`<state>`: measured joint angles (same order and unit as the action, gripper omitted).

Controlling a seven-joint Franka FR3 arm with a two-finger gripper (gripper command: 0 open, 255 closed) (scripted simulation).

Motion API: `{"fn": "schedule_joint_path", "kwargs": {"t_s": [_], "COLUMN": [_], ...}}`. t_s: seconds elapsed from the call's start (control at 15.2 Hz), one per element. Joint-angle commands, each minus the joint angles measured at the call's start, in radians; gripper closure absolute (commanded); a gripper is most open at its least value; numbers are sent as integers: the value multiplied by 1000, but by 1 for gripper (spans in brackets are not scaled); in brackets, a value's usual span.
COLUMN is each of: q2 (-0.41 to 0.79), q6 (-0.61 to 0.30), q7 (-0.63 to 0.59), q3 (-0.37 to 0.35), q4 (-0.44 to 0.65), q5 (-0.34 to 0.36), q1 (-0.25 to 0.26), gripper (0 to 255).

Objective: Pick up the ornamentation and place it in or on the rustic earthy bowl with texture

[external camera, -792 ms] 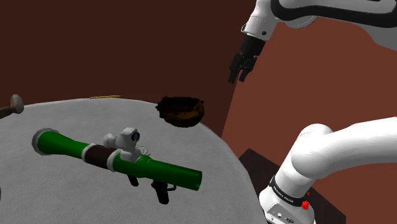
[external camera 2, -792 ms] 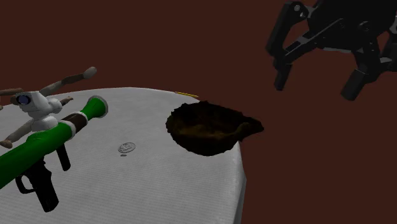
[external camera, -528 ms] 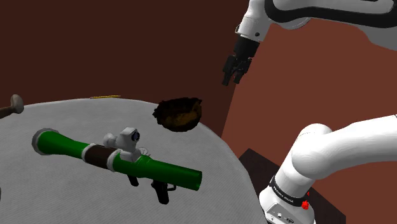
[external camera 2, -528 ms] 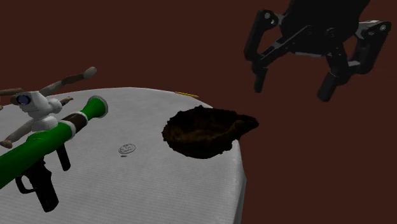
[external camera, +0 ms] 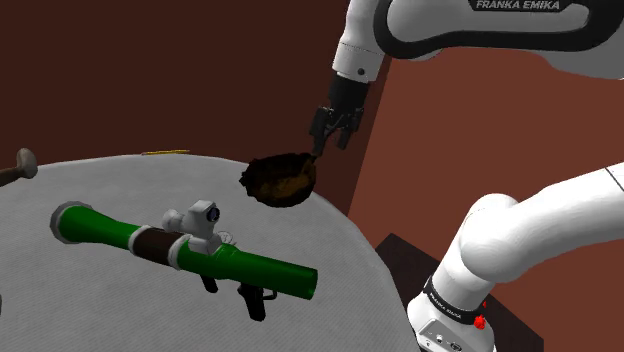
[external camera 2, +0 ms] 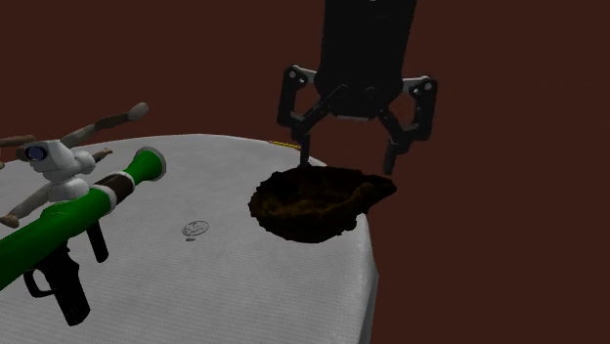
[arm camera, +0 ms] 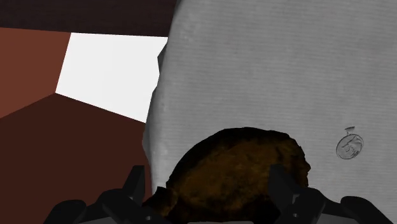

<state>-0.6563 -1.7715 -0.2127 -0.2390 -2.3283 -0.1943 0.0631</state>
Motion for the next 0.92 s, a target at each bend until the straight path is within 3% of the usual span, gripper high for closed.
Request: {"fn": "schedule_joint_path", "kwargs": {"t_s": [0.0,0.46,0.86], "q2": [42,238,455], "q6": [-25,-115,-172], "q7": [-51,-228,-407], "q3": [-49,-215,-354], "q4": [15,107,232], "q5": [-10,0,84], "q1": [8,15,12], "gripper": [0,0,0]}}
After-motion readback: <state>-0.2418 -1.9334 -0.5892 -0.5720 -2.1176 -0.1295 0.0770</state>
